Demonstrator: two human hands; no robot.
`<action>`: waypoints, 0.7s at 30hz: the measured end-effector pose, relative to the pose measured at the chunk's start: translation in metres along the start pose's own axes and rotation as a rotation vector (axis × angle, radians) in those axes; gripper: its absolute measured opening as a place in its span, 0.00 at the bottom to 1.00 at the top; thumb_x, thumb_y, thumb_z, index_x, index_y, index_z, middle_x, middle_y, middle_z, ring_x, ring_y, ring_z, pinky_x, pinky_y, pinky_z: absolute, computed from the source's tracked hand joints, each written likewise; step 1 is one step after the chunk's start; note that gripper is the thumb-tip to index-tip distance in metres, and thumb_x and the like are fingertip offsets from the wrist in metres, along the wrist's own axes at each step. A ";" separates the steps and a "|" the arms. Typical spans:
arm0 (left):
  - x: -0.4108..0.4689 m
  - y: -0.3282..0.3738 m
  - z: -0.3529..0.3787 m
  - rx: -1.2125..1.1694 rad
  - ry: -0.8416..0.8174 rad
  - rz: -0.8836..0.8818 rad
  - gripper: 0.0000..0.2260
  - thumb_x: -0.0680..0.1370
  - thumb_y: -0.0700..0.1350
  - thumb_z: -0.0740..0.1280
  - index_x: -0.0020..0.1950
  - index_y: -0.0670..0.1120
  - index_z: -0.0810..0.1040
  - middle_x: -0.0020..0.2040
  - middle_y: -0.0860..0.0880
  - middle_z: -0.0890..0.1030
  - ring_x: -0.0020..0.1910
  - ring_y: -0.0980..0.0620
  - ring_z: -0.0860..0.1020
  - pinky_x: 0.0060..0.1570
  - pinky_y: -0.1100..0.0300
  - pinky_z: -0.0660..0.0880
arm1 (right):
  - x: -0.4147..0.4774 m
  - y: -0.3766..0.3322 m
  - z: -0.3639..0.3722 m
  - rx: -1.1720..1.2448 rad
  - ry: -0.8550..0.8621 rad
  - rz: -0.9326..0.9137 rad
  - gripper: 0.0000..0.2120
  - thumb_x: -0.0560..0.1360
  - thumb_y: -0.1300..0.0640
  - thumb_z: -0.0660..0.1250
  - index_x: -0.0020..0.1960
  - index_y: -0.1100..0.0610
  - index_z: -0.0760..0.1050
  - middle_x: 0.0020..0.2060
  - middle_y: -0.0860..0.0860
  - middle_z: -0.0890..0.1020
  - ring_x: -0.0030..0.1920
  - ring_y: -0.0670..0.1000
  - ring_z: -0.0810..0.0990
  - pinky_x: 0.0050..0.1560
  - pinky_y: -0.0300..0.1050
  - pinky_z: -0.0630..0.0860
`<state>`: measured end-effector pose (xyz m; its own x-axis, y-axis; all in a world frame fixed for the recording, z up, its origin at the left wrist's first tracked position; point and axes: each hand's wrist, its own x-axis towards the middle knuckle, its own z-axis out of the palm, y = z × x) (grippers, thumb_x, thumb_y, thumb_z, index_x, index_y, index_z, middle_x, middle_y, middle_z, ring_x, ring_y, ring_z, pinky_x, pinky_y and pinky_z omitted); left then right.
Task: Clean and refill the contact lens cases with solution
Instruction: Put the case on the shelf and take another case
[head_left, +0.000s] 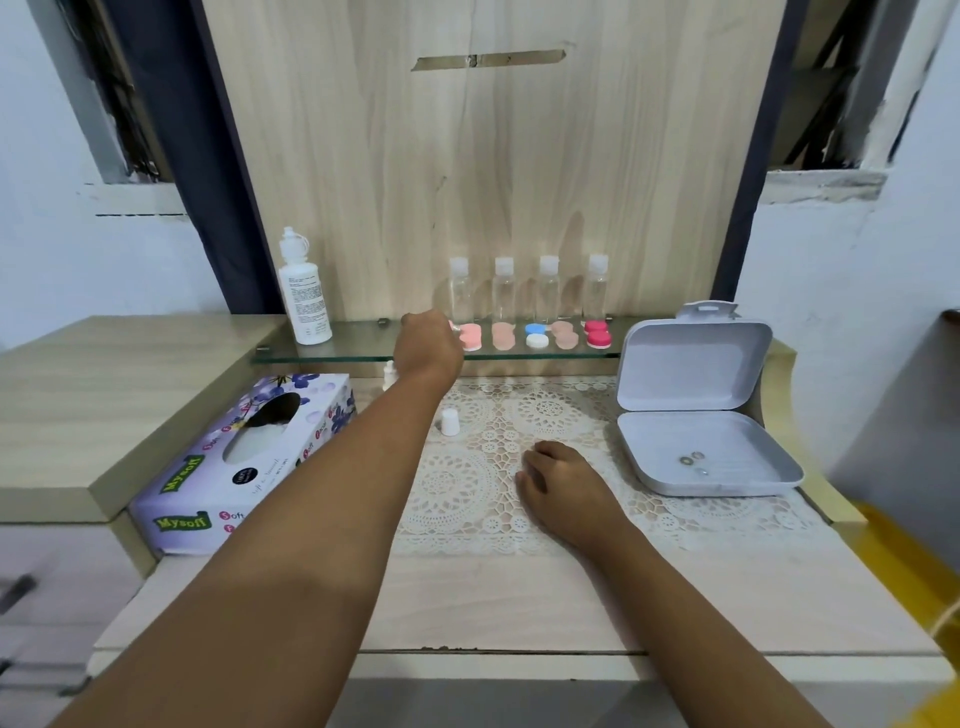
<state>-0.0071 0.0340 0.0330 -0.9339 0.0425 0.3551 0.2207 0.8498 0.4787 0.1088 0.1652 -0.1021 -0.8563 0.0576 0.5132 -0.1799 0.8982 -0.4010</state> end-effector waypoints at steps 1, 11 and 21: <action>0.000 0.000 0.001 -0.003 0.003 -0.004 0.10 0.78 0.41 0.63 0.56 0.37 0.76 0.57 0.37 0.76 0.49 0.42 0.78 0.40 0.56 0.68 | 0.000 0.000 0.000 -0.001 0.000 -0.007 0.11 0.74 0.57 0.62 0.35 0.62 0.71 0.36 0.53 0.74 0.38 0.53 0.73 0.38 0.47 0.71; 0.006 -0.004 0.007 0.019 0.024 -0.021 0.09 0.78 0.37 0.61 0.55 0.36 0.76 0.57 0.37 0.76 0.50 0.41 0.78 0.40 0.56 0.69 | 0.000 0.000 -0.001 0.011 0.020 -0.030 0.11 0.73 0.59 0.63 0.34 0.61 0.69 0.35 0.53 0.73 0.36 0.52 0.71 0.35 0.45 0.68; 0.010 -0.006 0.009 -0.006 0.037 -0.029 0.08 0.76 0.33 0.59 0.51 0.34 0.77 0.51 0.37 0.79 0.49 0.40 0.78 0.39 0.57 0.68 | 0.000 0.001 -0.002 -0.006 -0.011 -0.025 0.11 0.74 0.57 0.62 0.35 0.61 0.70 0.37 0.52 0.74 0.39 0.52 0.71 0.36 0.42 0.63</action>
<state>-0.0206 0.0341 0.0269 -0.9288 -0.0015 0.3706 0.1956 0.8474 0.4937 0.1094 0.1671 -0.1011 -0.8567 0.0303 0.5150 -0.1986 0.9020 -0.3834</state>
